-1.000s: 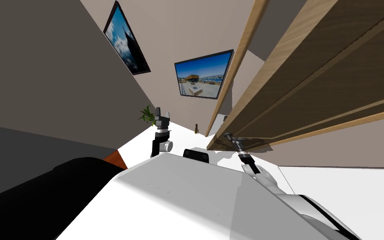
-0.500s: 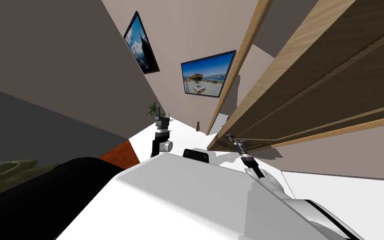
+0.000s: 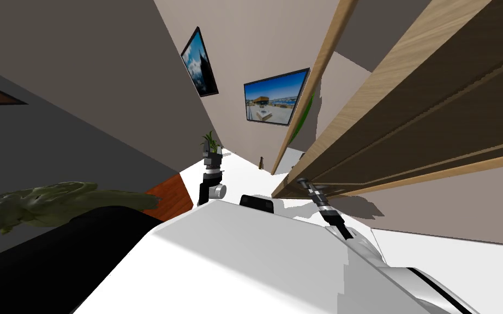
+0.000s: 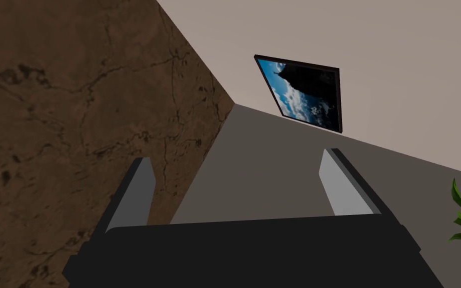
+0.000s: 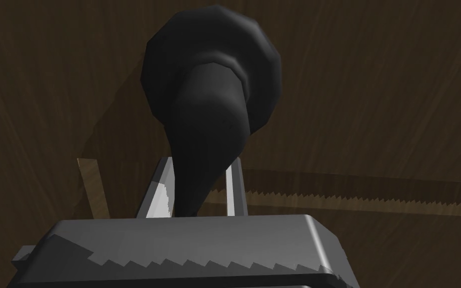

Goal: Pull the door open

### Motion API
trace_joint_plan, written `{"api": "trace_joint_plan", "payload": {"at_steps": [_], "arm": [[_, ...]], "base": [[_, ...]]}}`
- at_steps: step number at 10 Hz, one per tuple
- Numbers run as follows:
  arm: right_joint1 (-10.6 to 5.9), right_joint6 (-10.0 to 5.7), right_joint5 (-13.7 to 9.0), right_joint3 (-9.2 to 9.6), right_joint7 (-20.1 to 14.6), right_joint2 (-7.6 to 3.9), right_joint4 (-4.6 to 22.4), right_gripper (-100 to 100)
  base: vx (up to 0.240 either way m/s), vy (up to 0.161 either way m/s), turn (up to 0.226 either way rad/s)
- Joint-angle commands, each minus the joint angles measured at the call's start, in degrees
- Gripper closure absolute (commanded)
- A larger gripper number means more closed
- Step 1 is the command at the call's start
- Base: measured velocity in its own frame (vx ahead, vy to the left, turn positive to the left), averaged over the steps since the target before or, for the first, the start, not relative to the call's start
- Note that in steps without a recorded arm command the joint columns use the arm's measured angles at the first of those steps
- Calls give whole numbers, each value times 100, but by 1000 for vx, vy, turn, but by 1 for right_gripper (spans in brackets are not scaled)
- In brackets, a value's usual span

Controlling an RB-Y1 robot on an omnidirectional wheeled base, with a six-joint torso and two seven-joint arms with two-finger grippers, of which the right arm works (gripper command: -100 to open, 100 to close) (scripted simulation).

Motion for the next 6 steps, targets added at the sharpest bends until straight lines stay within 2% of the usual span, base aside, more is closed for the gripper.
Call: {"api": "trace_joint_plan", "payload": {"at_steps": [1, 3, 6], "arm": [[0, 0, 0, 0, 0, 0, 0, 100], [41, -123, -13, 31, -19, -14, 80, 100], [83, -270, -38, 58, -38, -44, 160, 100]], "base": [[-73, -39, 17], [-169, -97, 215], [-229, -118, 195]]}}
